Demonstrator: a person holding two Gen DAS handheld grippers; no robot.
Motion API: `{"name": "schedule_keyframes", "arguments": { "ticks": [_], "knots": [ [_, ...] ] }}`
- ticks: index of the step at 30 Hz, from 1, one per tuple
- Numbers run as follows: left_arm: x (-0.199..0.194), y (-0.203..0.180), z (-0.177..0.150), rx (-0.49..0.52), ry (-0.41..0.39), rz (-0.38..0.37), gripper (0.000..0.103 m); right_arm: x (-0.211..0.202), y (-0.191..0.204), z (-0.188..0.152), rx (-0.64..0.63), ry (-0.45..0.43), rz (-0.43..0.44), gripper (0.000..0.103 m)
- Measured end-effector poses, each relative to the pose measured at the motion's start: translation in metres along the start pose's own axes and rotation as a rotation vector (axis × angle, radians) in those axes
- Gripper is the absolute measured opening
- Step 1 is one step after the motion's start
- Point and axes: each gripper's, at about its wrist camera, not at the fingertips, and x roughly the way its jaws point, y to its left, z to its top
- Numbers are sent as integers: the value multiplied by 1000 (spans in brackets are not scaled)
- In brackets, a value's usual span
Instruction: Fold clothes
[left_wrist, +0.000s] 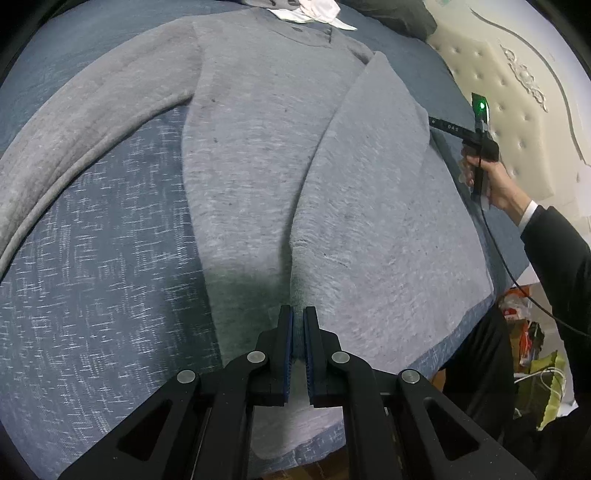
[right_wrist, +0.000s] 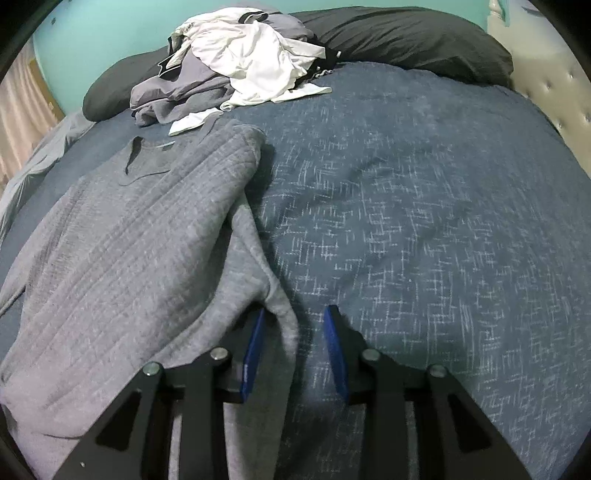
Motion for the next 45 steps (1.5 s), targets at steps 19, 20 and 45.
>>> {"name": "schedule_keyframes", "arguments": {
  "ticks": [19, 20, 45],
  "knots": [
    [5, 21, 7, -44, 11, 14, 6, -4, -15, -8, 102, -35, -3, 2],
    [6, 22, 7, -45, 14, 14, 6, -5, -17, -9, 119, -40, 4, 2],
    [6, 22, 28, -23, 5, 14, 6, -32, -60, -8, 268, -88, 46, 24]
  ]
}}
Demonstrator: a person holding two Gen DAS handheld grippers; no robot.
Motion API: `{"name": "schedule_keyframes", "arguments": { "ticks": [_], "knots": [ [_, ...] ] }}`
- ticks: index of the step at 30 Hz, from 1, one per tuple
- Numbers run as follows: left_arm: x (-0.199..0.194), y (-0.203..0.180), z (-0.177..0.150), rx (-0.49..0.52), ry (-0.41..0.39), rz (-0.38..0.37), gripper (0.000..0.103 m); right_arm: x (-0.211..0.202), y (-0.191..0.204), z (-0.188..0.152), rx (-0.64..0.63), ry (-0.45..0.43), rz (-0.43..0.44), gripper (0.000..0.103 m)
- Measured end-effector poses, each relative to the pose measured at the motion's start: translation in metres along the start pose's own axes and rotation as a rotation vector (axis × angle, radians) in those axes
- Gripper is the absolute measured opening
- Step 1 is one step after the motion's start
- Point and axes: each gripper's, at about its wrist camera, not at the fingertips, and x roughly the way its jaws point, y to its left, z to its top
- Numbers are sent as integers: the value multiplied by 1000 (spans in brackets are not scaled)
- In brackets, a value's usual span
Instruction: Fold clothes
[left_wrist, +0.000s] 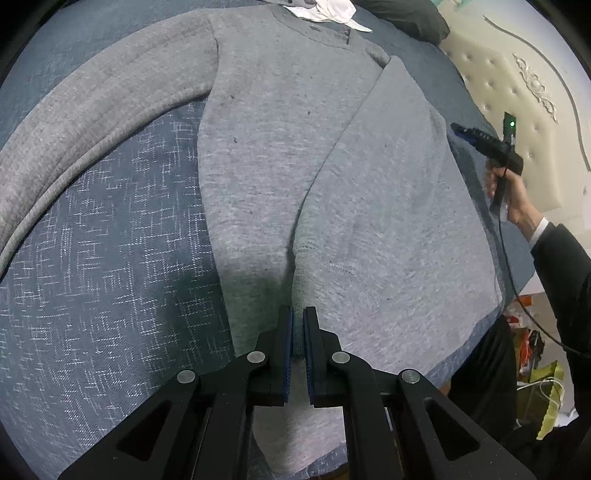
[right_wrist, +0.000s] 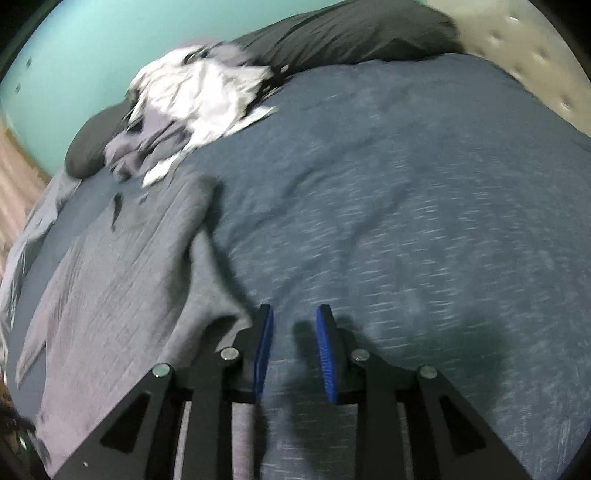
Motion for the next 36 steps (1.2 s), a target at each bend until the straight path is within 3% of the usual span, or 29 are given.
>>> {"name": "schedule_keyframes", "arguments": {
  "ticks": [3, 6, 11, 13, 14, 16, 20, 27, 36],
  "knots": [
    [3, -5, 4, -2, 3, 3, 6, -1, 10, 11, -9, -29, 63, 26],
    [3, -6, 6, -1, 6, 6, 6, 16, 40, 20, -109, 33, 78, 34],
    [3, -5, 10, 0, 9, 3, 6, 44, 81, 18, -277, 99, 0, 34],
    [3, -5, 12, 0, 11, 2, 6, 53, 87, 17, -312, 112, -30, 25],
    [4, -4, 13, 2, 12, 2, 6, 56, 89, 16, -323, 118, -42, 10],
    [4, -4, 15, 6, 14, 5, 6, 57, 89, 16, -323, 112, -54, 5],
    [6, -4, 18, 5, 16, 0, 6, 40, 63, 27, -137, 24, 8, 4],
    [5, -7, 24, 8, 17, 6, 6, 53, 11, 19, 223, 74, 96, 4],
    [-6, 5, 33, -25, -29, 41, 8, 51, 7, 19, 249, 64, 155, 6]
  ]
}}
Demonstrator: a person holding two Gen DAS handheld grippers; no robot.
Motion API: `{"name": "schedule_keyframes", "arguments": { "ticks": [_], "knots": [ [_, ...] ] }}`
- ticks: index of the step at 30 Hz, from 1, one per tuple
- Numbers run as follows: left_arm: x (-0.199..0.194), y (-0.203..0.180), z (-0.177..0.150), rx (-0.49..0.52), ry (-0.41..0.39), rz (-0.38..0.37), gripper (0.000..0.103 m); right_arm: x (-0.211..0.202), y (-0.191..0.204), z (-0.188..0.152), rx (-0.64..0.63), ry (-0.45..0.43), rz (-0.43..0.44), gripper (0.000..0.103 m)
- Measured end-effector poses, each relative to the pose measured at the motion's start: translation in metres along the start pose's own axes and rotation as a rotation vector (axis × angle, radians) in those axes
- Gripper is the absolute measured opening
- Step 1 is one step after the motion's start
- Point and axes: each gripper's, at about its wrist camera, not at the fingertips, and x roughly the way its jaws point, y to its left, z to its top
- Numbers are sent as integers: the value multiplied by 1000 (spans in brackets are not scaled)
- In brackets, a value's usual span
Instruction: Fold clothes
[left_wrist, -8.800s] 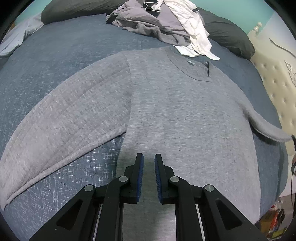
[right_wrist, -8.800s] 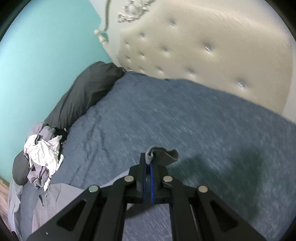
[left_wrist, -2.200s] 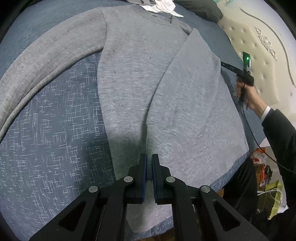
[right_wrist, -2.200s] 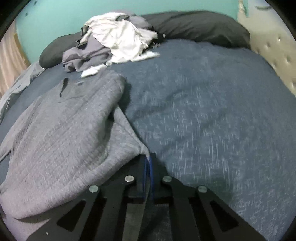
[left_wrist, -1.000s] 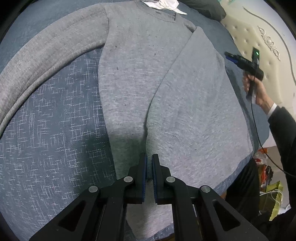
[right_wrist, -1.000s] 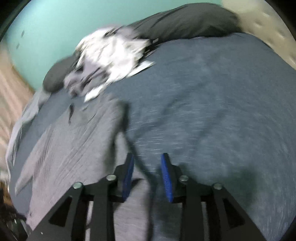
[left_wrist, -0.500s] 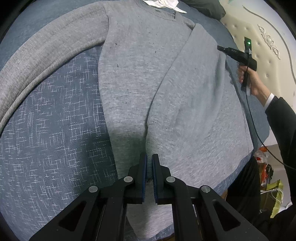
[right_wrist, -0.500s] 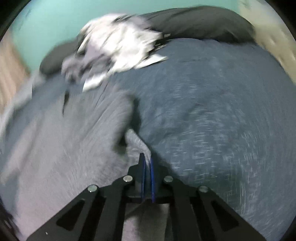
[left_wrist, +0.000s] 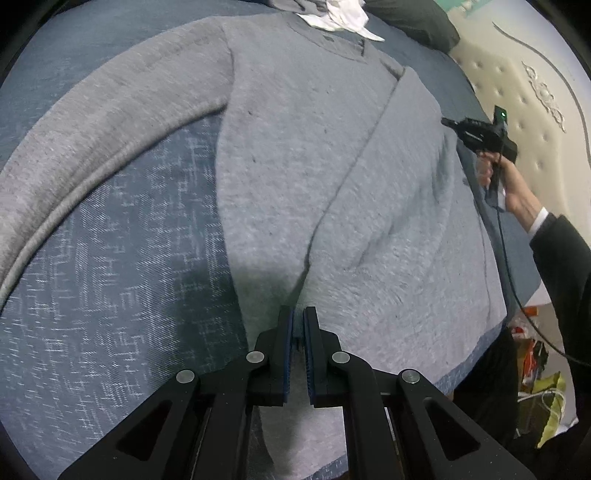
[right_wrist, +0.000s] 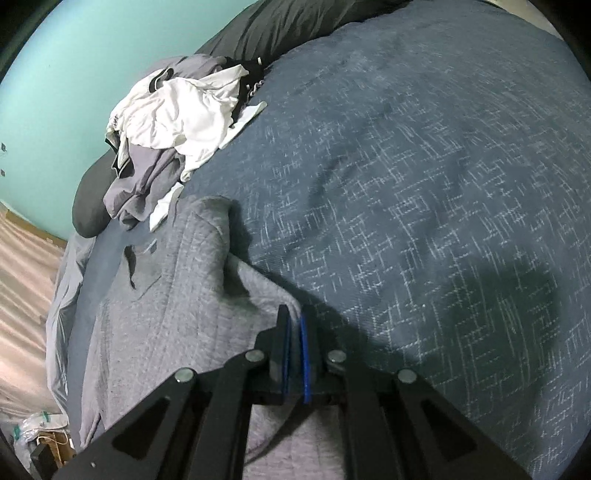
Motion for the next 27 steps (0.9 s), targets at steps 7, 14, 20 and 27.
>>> {"name": "schedule_keyframes", "arguments": {
  "ticks": [7, 14, 20, 27],
  "knots": [
    [-30, 14, 10, -16, -77, 47, 33, -6, 4, 7, -30, 7, 13, 10],
    [-31, 1, 37, 20, -144, 56, 33, -21, 9, 20, -67, -30, -10, 14],
    [5, -31, 71, 104, -163, 13, 33, -24, 31, 33, -144, -22, -16, 28],
    [52, -50, 96, 125, -148, -44, 33, -5, 57, 55, -186, 3, -40, 28]
  ]
}}
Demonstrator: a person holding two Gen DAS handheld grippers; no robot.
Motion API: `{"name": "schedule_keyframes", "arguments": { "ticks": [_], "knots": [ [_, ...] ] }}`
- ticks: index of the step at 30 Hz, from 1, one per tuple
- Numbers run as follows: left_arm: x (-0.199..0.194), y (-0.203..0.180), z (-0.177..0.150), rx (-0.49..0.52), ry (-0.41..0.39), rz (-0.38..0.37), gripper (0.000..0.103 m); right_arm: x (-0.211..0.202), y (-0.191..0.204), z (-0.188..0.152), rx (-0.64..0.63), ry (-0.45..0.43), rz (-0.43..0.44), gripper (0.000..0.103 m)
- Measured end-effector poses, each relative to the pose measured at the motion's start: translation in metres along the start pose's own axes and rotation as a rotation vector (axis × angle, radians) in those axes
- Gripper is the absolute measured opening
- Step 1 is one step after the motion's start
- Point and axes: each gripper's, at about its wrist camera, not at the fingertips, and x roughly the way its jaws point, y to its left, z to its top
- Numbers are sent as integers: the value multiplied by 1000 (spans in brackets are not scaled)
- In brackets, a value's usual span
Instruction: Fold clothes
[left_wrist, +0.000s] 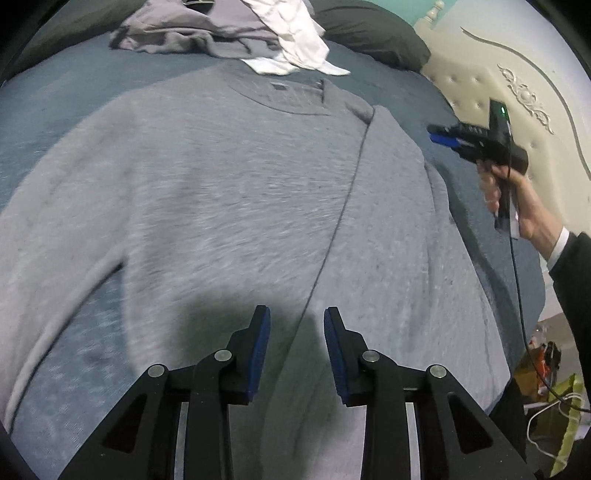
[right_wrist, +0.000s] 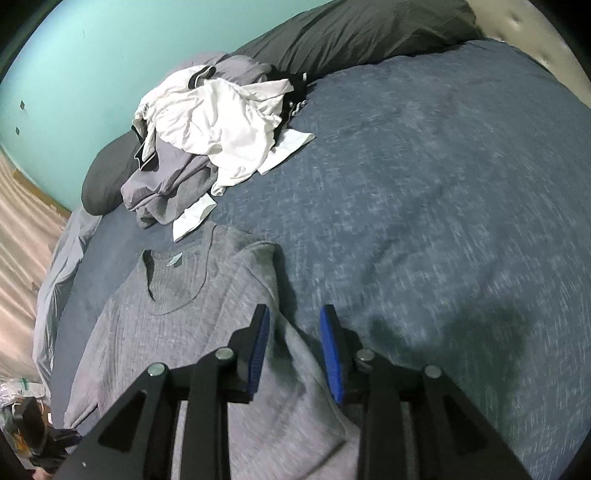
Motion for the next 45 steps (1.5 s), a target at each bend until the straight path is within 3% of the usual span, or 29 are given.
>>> {"name": "schedule_keyframes", "arguments": {
  "ticks": [4, 8, 14, 16, 18, 21, 27, 35, 40, 45],
  "knots": [
    [18, -1, 8, -5, -3, -16, 33, 20, 20, 22, -38, 19, -19, 29],
    [27, 4, 14, -24, -20, -18, 33, 44, 34, 40, -49, 60, -48, 45],
    [37, 13, 13, -41, -25, -13, 33, 85, 55, 53, -110, 152, -173, 45],
    [40, 15, 12, -44, -23, -13, 33, 92, 57, 54, -124, 165, -187, 38],
    [42, 15, 11, -42, -23, -14, 33, 97, 59, 55, -133, 156, -183, 19],
    [43, 14, 10, -26, -20, -14, 33, 102, 63, 56, -171, 159, -207, 6],
    [44, 15, 8, -27, -22, -20, 33, 103, 70, 65, -206, 132, -208, 4],
    [46, 13, 4, -41, -40, -17, 33, 83, 68, 72, -254, -7, -320, 3],
    [46, 12, 0, -45, -42, -17, 33, 88, 65, 71, -285, 11, -361, 3],
    [41, 8, -1, -46, -41, -17, 33, 88, 71, 78, -290, -62, -377, 3]
  ]
}}
